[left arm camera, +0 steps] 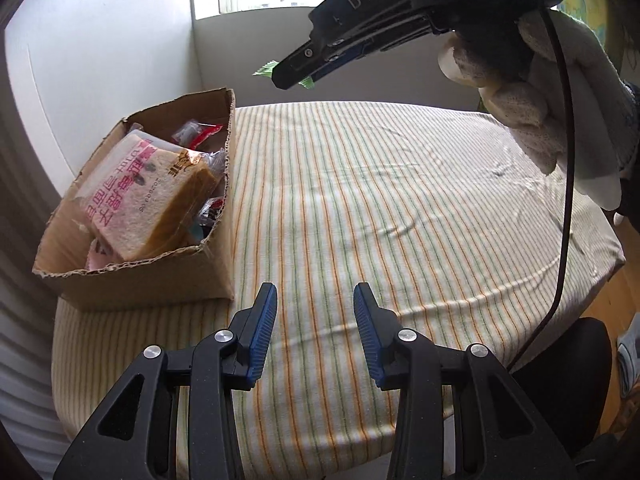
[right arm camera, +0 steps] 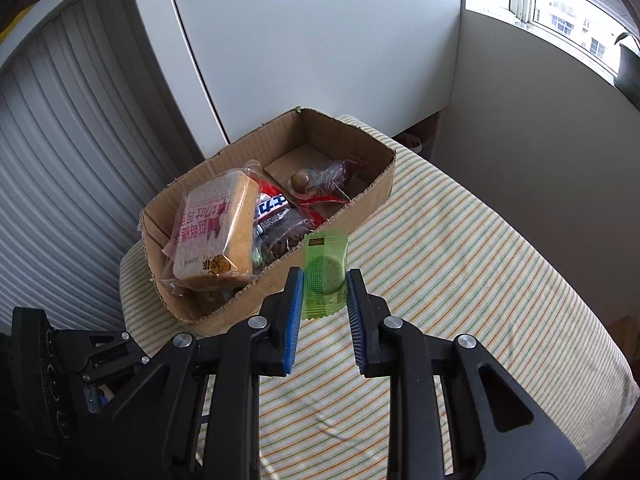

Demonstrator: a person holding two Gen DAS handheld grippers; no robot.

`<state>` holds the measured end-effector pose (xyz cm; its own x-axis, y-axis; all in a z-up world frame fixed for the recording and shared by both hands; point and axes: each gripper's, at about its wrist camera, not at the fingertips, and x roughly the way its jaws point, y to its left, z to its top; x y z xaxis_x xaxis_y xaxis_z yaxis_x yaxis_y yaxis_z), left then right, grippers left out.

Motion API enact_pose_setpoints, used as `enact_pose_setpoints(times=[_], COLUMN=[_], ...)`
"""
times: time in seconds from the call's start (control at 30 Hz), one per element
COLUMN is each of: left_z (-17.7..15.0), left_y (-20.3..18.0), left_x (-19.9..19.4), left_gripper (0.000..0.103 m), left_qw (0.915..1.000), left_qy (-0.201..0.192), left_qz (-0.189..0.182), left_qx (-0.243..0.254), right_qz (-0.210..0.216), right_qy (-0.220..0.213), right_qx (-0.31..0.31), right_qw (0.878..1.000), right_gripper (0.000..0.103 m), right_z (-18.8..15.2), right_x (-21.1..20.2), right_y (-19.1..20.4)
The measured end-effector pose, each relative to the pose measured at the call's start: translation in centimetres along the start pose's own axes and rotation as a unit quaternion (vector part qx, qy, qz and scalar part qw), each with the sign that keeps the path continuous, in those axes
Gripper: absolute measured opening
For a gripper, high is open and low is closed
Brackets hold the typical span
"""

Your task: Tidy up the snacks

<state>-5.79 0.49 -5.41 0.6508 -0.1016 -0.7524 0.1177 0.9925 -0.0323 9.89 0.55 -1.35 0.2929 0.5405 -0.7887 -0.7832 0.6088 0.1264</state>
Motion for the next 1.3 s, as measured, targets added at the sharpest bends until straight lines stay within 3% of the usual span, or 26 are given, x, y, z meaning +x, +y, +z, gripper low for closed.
enact_pose_setpoints(times=[0.43, 0.73, 1.03, 1.17, 1.3], left_z=[-1.3, -1.8, -1.4, -1.3, -1.0], left_y=[3.1, 4.8, 4.8, 4.6, 4.4], left_x=[-2.6, -3.1, -2.9, -3.3, -3.9], left_gripper=[0.038, 0.038, 0.038, 0.039, 0.039], left_qw=[0.9994, 0.9988, 0.9986, 0.9985, 0.998], left_qy=[-0.024, -0.028, -0.03, -0.032, -0.038], left_qz=[-0.001, -0.001, 0.005, 0.015, 0.025], left_qx=[-0.023, -0.041, -0.044, -0.041, -0.045], right_qz=[0.001, -0.007, -0.012, -0.013, -0.017], right_qy=[0.009, 0.03, 0.026, 0.012, -0.001], right_qx=[0.015, 0.015, 0.022, 0.024, 0.023], right_qw=[1.0, 0.999, 0.999, 1.0, 1.0], right_gripper=[0.022, 0.023, 0.03, 0.051, 0.051], right_z=[6.8, 9.3, 9.7, 9.1, 8.0], right_x=[5.8, 9.3, 8.7, 6.8, 4.8], right_y=[2.6, 3.4, 3.0, 2.8, 2.8])
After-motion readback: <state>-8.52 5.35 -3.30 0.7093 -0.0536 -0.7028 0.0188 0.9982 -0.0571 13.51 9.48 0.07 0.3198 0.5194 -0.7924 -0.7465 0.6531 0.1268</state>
